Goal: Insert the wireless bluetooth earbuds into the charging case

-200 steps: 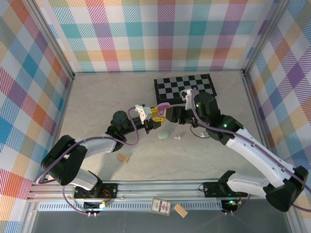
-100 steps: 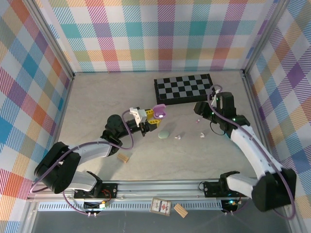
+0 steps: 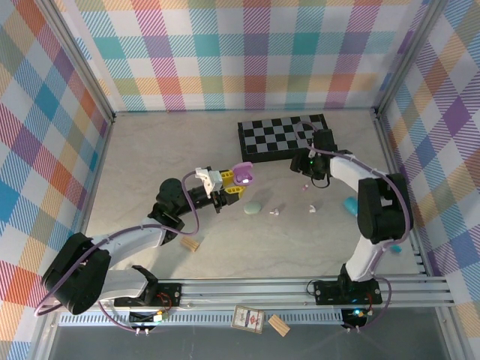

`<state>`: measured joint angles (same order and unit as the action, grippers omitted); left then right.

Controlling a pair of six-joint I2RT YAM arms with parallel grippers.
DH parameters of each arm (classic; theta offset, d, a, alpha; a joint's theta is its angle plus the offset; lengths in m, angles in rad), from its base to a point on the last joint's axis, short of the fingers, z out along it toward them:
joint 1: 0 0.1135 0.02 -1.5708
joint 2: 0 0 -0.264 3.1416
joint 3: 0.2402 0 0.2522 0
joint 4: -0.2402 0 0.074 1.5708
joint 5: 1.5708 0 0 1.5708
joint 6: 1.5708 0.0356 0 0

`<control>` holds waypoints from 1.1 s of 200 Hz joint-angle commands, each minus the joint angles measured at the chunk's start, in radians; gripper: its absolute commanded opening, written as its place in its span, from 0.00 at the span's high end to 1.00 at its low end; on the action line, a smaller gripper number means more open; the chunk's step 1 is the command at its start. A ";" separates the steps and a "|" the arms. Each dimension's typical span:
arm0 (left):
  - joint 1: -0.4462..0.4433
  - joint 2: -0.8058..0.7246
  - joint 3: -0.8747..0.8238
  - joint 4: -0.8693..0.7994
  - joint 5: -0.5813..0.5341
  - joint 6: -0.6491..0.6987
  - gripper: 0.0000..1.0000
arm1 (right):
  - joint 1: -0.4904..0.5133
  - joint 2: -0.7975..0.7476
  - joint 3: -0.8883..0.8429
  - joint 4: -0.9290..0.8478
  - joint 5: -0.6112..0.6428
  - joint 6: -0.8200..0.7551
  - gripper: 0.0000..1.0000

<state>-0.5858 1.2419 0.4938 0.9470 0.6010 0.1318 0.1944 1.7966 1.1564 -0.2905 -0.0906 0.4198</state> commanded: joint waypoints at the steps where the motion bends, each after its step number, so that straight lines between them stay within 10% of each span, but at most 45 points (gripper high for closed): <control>1: 0.008 -0.031 -0.015 -0.017 0.014 0.028 0.65 | -0.005 0.048 0.029 0.000 -0.041 -0.016 0.45; 165: 0.007 -0.082 -0.041 -0.027 0.026 0.022 0.65 | 0.002 -0.250 -0.272 0.007 -0.077 -0.006 0.46; 220: 0.007 -0.084 -0.033 -0.028 0.033 0.019 0.65 | 0.002 -0.135 -0.177 -0.069 -0.064 -0.089 0.42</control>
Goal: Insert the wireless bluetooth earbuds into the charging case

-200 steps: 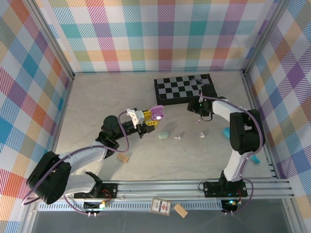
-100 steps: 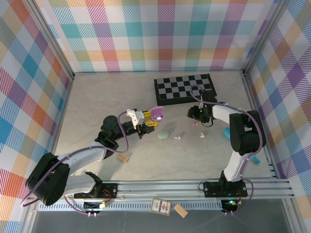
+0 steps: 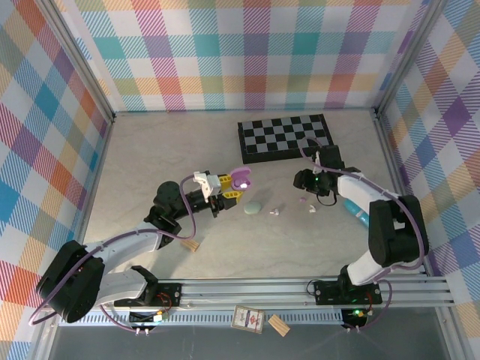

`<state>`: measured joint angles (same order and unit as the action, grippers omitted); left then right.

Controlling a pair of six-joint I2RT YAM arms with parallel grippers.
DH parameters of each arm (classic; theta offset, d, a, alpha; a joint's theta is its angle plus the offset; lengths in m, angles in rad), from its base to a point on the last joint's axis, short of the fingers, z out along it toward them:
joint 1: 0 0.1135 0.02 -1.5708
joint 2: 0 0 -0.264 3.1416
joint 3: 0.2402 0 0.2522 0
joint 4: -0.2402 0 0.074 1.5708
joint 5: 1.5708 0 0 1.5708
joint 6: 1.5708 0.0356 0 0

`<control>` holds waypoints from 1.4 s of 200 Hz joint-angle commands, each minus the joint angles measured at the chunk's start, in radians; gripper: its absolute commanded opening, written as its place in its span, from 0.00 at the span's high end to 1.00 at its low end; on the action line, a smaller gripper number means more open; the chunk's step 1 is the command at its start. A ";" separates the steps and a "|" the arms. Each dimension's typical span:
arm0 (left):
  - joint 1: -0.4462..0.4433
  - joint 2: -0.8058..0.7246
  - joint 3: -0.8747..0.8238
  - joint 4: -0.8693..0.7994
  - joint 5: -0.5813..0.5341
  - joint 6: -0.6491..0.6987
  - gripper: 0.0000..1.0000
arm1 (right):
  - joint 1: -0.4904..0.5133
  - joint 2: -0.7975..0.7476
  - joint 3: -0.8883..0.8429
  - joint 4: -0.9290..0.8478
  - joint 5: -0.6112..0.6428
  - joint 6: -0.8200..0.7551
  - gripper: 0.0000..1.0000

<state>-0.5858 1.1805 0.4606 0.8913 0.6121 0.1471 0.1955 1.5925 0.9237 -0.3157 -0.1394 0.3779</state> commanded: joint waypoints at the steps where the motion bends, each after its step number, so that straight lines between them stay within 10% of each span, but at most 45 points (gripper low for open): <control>1: 0.007 -0.023 0.000 0.028 0.021 0.003 0.65 | 0.000 0.071 0.058 -0.043 -0.016 -0.047 0.42; 161: 0.008 -0.039 0.001 0.004 0.021 0.019 0.65 | 0.077 -0.034 -0.132 -0.012 -0.109 0.022 0.38; 280: 0.093 -0.078 -0.047 0.021 -0.050 -0.025 0.66 | 0.340 0.027 0.136 -0.416 0.558 -0.136 0.43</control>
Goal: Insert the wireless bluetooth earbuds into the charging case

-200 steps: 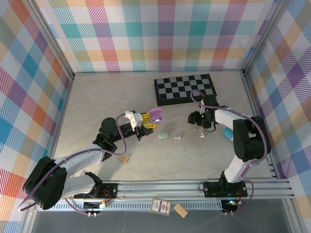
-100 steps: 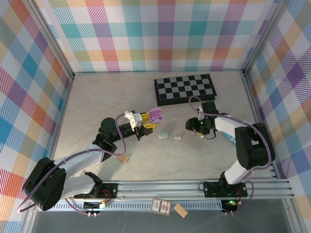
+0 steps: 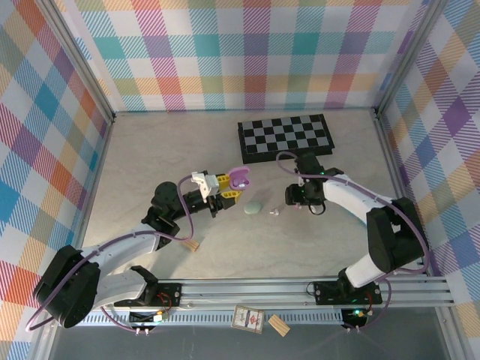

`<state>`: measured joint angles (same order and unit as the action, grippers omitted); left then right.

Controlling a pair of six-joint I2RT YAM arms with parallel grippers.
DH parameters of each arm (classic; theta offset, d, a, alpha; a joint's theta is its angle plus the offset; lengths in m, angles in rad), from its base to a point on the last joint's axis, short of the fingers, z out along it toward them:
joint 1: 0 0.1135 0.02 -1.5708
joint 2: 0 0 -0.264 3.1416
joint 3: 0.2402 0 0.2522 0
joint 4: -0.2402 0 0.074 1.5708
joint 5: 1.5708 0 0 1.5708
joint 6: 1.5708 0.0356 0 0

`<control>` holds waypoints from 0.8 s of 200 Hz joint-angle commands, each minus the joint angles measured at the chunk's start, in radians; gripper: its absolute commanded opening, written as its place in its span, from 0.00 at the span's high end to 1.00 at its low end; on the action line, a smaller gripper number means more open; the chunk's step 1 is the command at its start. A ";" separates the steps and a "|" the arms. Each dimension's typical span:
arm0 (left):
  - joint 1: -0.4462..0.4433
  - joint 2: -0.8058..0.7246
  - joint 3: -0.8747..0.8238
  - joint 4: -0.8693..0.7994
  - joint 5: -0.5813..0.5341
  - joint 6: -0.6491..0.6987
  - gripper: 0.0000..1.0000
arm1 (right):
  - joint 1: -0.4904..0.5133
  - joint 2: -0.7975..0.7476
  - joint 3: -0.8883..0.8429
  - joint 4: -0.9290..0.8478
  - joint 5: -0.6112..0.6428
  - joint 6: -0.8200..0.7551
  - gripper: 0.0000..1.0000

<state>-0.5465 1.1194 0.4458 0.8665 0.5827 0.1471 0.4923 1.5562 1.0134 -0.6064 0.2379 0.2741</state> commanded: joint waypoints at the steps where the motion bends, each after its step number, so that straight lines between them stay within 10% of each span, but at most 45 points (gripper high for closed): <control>1: 0.056 -0.017 -0.034 0.049 -0.021 -0.026 0.66 | 0.046 0.066 0.049 -0.127 0.184 -0.032 0.43; 160: 0.182 -0.049 -0.084 0.144 -0.063 -0.096 0.66 | 0.150 0.333 0.157 -0.214 0.348 -0.010 0.61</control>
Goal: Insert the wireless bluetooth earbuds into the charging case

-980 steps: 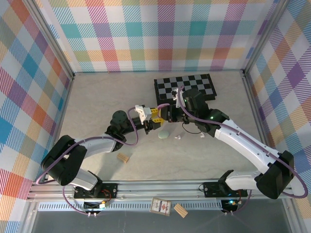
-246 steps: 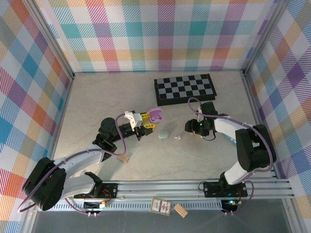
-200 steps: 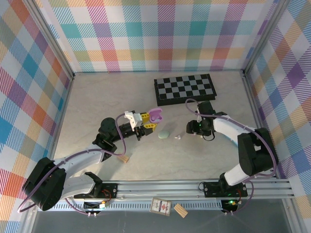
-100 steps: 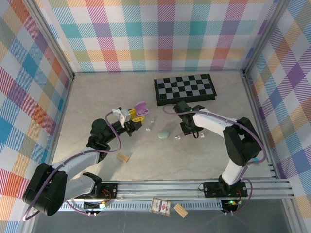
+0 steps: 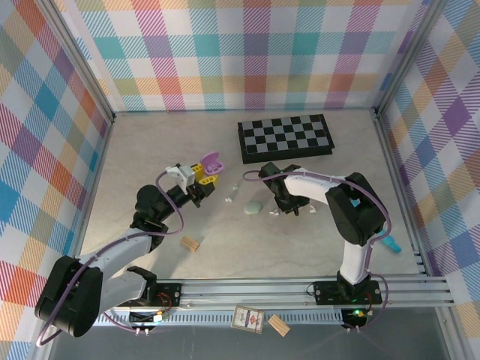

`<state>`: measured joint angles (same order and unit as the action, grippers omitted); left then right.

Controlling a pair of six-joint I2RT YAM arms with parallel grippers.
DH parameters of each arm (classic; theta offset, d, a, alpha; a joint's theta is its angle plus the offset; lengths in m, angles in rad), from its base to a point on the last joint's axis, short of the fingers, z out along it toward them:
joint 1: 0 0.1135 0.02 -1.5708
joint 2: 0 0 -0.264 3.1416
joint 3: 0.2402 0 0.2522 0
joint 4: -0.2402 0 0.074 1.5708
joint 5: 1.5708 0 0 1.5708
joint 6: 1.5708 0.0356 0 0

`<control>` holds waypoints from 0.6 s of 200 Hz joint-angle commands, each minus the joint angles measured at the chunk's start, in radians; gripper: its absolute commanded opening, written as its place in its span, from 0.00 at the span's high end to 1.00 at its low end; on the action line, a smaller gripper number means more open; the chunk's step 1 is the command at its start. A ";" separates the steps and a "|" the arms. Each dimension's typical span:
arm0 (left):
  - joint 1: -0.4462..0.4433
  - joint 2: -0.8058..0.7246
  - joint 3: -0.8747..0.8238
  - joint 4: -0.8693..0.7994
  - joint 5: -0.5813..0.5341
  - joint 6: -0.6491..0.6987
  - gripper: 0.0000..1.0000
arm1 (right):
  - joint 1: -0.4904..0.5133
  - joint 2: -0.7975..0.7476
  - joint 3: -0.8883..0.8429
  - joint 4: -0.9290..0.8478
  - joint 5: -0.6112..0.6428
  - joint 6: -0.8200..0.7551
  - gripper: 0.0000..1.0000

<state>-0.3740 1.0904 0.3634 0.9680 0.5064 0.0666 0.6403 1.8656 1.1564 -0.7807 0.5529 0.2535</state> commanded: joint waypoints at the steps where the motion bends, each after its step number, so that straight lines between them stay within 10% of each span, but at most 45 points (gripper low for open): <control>1: 0.009 -0.020 -0.001 0.043 0.014 -0.016 0.66 | 0.002 0.024 0.014 -0.041 0.034 0.010 0.61; 120: 0.010 -0.033 -0.004 0.044 0.039 -0.011 0.66 | -0.001 0.070 0.026 -0.065 0.070 0.015 0.75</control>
<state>-0.3740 1.0805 0.3634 0.9714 0.5156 0.0639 0.6476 1.8965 1.1751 -0.8047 0.5831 0.2539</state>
